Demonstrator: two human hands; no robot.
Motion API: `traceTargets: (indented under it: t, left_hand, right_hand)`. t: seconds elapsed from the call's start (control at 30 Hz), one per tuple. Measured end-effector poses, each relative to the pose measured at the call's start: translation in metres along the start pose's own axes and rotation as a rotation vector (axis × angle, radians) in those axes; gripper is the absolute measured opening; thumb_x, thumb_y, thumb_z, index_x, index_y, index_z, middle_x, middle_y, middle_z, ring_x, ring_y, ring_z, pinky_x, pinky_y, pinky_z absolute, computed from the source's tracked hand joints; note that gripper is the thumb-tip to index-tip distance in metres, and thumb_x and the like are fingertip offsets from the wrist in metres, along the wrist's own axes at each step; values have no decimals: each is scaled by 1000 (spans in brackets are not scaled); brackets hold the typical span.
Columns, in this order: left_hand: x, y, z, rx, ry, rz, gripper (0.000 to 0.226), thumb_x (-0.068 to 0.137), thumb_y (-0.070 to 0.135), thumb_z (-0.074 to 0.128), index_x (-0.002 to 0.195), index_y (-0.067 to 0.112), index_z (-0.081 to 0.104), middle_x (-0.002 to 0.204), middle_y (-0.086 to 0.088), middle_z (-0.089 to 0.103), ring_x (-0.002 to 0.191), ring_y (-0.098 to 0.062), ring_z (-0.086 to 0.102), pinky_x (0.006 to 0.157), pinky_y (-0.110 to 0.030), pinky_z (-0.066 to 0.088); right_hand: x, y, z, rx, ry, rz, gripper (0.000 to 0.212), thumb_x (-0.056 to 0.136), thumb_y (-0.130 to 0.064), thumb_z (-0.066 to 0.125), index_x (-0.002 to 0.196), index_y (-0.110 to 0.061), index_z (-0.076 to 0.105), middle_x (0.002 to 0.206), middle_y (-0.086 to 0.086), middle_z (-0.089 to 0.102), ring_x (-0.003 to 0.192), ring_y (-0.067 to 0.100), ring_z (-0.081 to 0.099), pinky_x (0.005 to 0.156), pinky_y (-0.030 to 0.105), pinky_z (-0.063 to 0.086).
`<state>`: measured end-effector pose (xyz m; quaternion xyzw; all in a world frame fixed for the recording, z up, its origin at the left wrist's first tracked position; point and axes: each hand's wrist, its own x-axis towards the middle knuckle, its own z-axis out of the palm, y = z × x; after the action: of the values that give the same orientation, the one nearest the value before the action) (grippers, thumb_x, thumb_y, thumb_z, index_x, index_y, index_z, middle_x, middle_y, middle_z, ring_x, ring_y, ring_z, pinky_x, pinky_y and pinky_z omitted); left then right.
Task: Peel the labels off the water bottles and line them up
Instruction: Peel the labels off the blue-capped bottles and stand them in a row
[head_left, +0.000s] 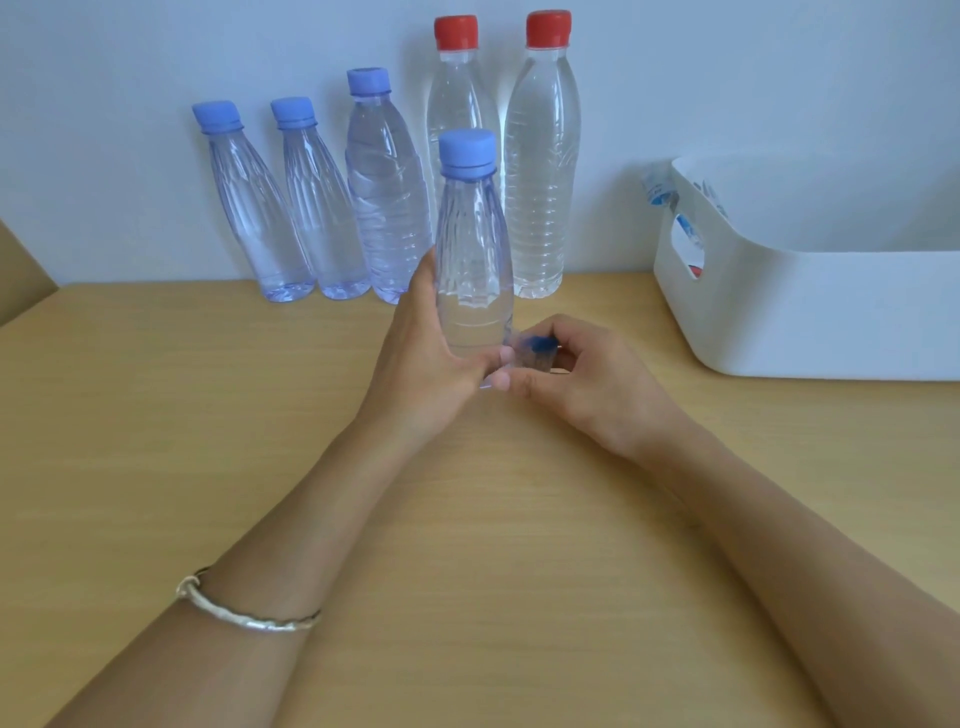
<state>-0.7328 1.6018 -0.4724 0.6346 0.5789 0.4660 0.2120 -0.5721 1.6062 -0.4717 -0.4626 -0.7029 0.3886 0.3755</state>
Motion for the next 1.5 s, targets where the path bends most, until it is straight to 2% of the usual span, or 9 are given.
traceTargets:
  t: [0.13,0.33,0.43,0.53,0.73,0.93,1.07,1.17,1.5]
  left_hand:
    - [2,0,-4,-9,-48,-4,80,74,17,81,130,44,30,105,35,49,94,31,45,88,-15,45]
    - [10,-14,-11,-59,-210,-14,93,89,0,63,154,30,4,130,14,54,103,22,54,85,-8,46]
    - [13,-19,-12,-89,-228,-8,95,89,-1,61,154,31,0,144,10,47,118,13,51,101,-21,41]
    - [12,-19,-8,-93,-213,-40,99,80,11,66,151,40,3,138,13,52,111,14,54,89,-24,45]
    - [6,-12,0,-53,-95,-56,108,53,63,72,142,48,14,129,4,57,122,-9,53,100,-40,48]
    - [9,-16,-2,-12,-67,-61,94,66,45,82,140,41,25,124,4,59,116,-9,55,99,-41,49]
    - [9,-16,-5,-36,-97,-56,91,67,40,82,140,39,28,125,6,59,115,-8,57,98,-39,49]
    - [10,-16,-7,-87,-161,-49,91,63,42,76,141,38,28,126,10,60,118,-8,57,101,-41,48]
    - [14,-18,-17,-177,-309,11,103,74,15,68,153,27,3,133,15,56,128,-7,52,108,-44,43]
  right_hand:
    - [4,-1,-3,-36,59,-8,24,85,-24,69,68,-20,53,63,-7,51,55,4,40,54,19,34]
    - [6,-3,-14,221,-37,112,32,79,-10,65,61,-19,40,66,8,53,73,22,54,69,36,36]
    - [8,0,-14,301,-48,143,27,71,-15,66,58,-21,44,65,8,54,70,21,57,70,34,41]
    - [7,4,-11,256,-70,119,15,77,-18,68,74,-19,53,87,18,71,86,33,68,85,42,51]
    - [0,-2,-8,101,-94,26,14,86,-11,68,97,-19,64,97,-3,71,77,4,65,74,12,48]
    - [-2,-2,-6,38,-126,-11,32,72,-22,82,99,-20,64,91,-6,65,74,0,58,68,8,44]
    - [3,1,-6,-21,-21,-28,8,87,-23,68,82,-17,65,66,-9,56,60,-2,48,61,11,42]
    - [7,3,-8,132,-30,60,14,93,-17,60,82,-7,62,88,15,68,84,18,63,88,37,54]
    - [9,5,-25,515,-218,244,11,96,-6,50,87,-8,56,104,13,71,97,21,71,82,27,58]
